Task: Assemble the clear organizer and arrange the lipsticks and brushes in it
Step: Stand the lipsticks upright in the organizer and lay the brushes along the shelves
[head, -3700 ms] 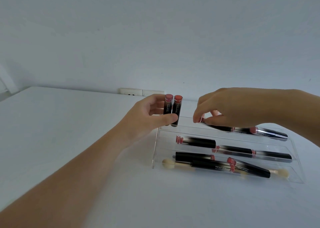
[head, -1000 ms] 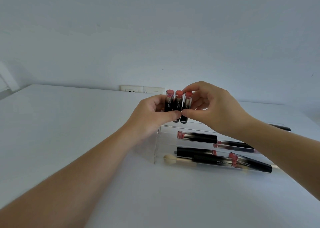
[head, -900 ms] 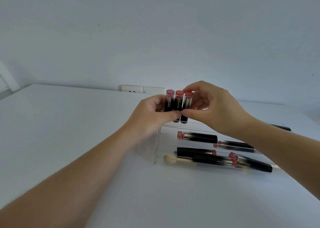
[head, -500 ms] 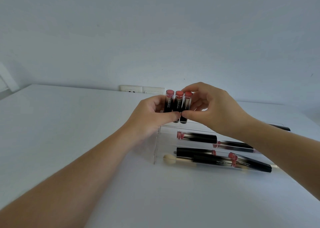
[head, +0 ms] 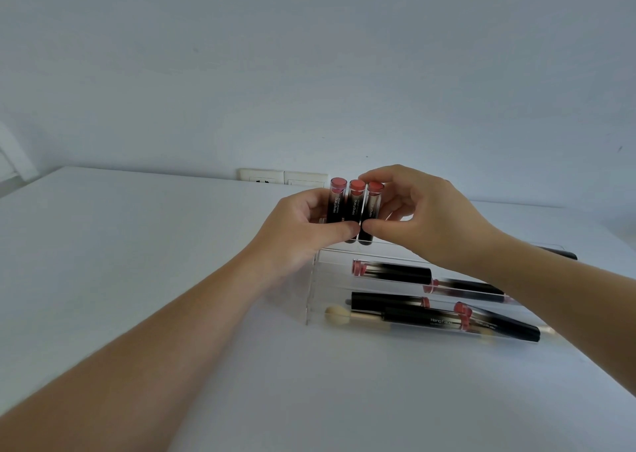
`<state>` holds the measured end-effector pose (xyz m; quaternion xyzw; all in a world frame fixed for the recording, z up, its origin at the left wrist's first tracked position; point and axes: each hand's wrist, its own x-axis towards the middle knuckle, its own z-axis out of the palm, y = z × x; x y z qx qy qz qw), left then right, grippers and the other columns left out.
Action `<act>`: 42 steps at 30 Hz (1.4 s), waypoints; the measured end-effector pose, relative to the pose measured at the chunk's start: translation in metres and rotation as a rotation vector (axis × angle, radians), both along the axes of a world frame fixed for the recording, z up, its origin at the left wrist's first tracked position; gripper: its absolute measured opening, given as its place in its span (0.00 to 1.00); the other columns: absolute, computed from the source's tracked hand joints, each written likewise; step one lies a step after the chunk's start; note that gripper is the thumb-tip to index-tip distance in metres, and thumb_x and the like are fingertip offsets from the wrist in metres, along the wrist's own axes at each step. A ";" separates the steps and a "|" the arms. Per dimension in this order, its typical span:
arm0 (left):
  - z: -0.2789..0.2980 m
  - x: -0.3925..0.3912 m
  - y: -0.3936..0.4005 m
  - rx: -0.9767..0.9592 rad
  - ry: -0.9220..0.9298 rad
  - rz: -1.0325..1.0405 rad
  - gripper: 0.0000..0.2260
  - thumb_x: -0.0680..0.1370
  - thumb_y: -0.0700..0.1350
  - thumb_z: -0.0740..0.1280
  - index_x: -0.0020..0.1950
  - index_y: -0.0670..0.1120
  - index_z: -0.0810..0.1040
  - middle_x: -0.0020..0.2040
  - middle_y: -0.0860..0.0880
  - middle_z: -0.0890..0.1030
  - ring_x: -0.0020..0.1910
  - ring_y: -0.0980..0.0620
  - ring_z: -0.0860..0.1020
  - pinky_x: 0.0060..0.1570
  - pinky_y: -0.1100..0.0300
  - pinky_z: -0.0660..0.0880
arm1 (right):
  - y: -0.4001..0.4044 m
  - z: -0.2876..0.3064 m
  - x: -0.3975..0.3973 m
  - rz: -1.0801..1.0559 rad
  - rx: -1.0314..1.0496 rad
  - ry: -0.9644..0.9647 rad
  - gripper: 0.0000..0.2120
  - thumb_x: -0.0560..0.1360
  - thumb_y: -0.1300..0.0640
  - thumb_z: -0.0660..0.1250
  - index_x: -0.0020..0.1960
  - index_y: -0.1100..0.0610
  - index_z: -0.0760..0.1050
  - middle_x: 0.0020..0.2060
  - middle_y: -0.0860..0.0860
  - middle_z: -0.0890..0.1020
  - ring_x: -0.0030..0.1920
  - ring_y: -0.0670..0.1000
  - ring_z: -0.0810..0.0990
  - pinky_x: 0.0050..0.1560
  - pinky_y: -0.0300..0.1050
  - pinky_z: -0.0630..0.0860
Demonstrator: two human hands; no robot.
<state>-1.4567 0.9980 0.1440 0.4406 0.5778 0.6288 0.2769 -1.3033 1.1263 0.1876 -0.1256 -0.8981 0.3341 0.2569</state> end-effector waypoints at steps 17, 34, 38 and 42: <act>-0.004 -0.005 0.001 -0.024 0.035 0.001 0.17 0.63 0.53 0.78 0.51 0.57 0.85 0.49 0.50 0.88 0.50 0.49 0.87 0.60 0.52 0.80 | 0.009 -0.003 0.003 0.005 -0.009 -0.009 0.25 0.69 0.58 0.77 0.64 0.45 0.75 0.43 0.44 0.84 0.44 0.45 0.84 0.50 0.39 0.80; -0.010 -0.014 -0.002 -0.157 0.104 -0.113 0.19 0.65 0.55 0.79 0.55 0.57 0.86 0.54 0.54 0.87 0.56 0.57 0.84 0.58 0.60 0.73 | 0.066 0.066 0.087 0.034 0.339 -0.694 0.11 0.71 0.45 0.73 0.50 0.31 0.78 0.47 0.32 0.80 0.51 0.34 0.77 0.48 0.35 0.70; -0.012 -0.016 -0.002 -0.163 0.118 -0.117 0.19 0.66 0.55 0.79 0.57 0.56 0.86 0.55 0.54 0.87 0.57 0.56 0.84 0.63 0.55 0.74 | 0.071 0.065 0.094 0.052 0.468 -0.768 0.12 0.72 0.43 0.73 0.53 0.30 0.77 0.50 0.31 0.77 0.54 0.34 0.75 0.51 0.36 0.72; -0.012 -0.016 -0.002 -0.168 0.133 -0.112 0.20 0.66 0.56 0.79 0.57 0.56 0.86 0.55 0.54 0.87 0.57 0.56 0.84 0.62 0.55 0.73 | 0.073 0.059 0.102 0.039 0.544 -0.804 0.11 0.73 0.44 0.72 0.51 0.31 0.76 0.50 0.29 0.75 0.53 0.33 0.73 0.50 0.37 0.72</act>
